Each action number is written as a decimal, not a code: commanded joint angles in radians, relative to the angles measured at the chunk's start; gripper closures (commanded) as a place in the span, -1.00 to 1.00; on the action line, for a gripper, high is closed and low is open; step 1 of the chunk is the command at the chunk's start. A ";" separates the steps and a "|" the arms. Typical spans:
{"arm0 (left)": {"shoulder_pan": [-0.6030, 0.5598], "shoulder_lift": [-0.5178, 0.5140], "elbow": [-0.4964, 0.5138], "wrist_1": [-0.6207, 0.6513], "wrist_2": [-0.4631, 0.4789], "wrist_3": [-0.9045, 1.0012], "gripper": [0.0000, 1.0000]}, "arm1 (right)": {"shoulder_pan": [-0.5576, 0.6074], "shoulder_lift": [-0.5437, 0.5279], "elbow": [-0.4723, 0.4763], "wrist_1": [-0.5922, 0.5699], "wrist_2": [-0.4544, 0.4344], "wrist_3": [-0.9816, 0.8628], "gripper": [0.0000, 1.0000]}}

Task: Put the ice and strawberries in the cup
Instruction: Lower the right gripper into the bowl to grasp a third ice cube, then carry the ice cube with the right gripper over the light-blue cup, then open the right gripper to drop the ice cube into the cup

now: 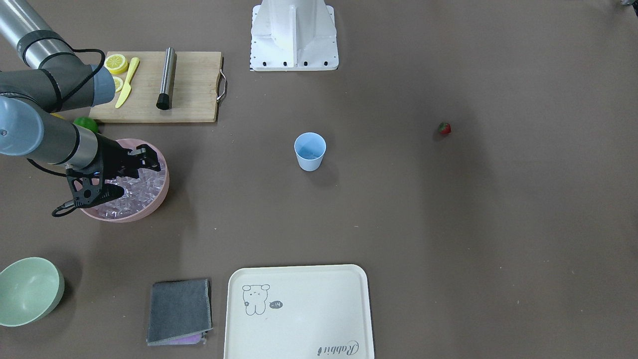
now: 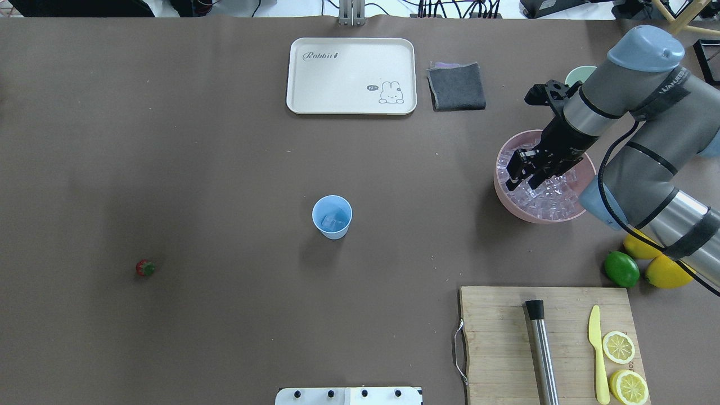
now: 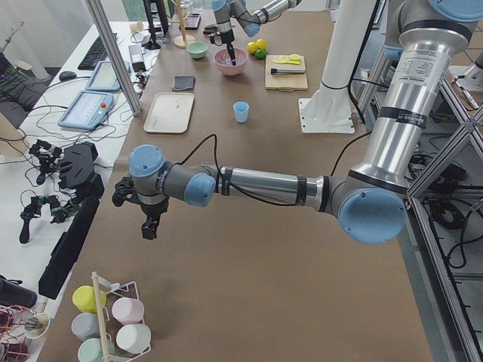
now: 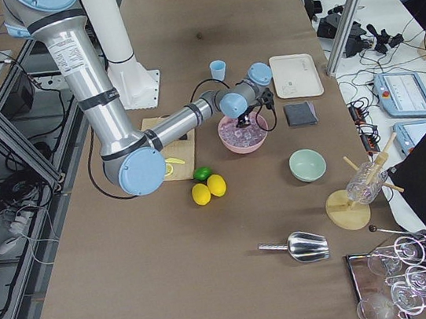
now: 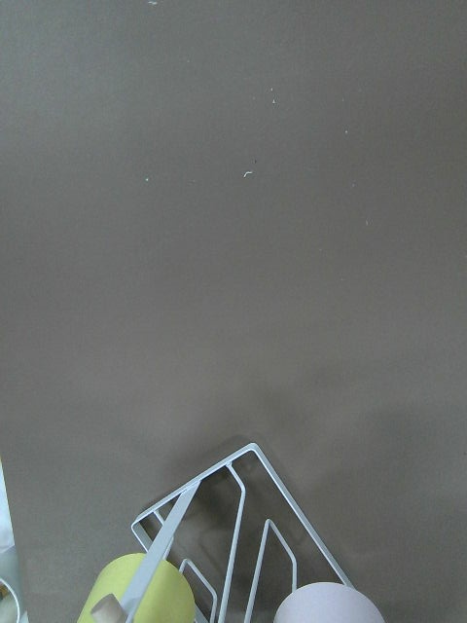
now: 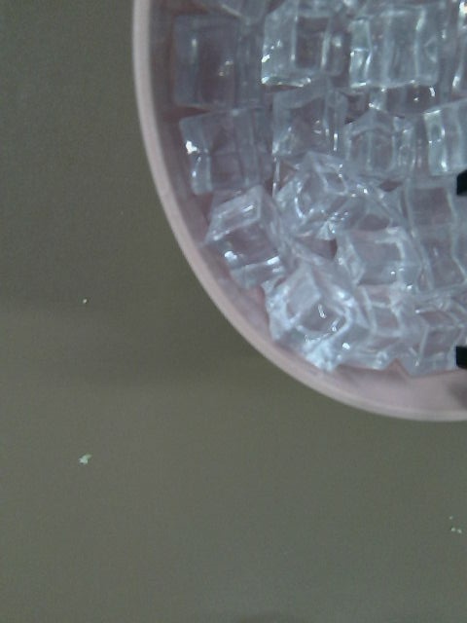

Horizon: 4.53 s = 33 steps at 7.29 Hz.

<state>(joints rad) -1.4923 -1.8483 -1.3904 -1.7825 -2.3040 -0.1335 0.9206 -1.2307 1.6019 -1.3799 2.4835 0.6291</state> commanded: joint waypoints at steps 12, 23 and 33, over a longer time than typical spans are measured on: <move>0.000 0.003 -0.004 0.000 0.000 0.000 -0.97 | 0.030 0.017 0.019 -0.008 0.110 0.004 1.00; 0.000 0.008 0.024 0.000 -0.002 0.000 -0.97 | -0.245 0.416 0.015 0.004 -0.270 0.474 1.00; 0.000 0.015 0.039 -0.002 -0.002 0.002 -0.97 | -0.398 0.482 -0.066 0.002 -0.476 0.567 -0.95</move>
<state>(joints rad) -1.4926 -1.8325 -1.3525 -1.7828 -2.3056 -0.1319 0.5257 -0.7575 1.5460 -1.3776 2.0189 1.1869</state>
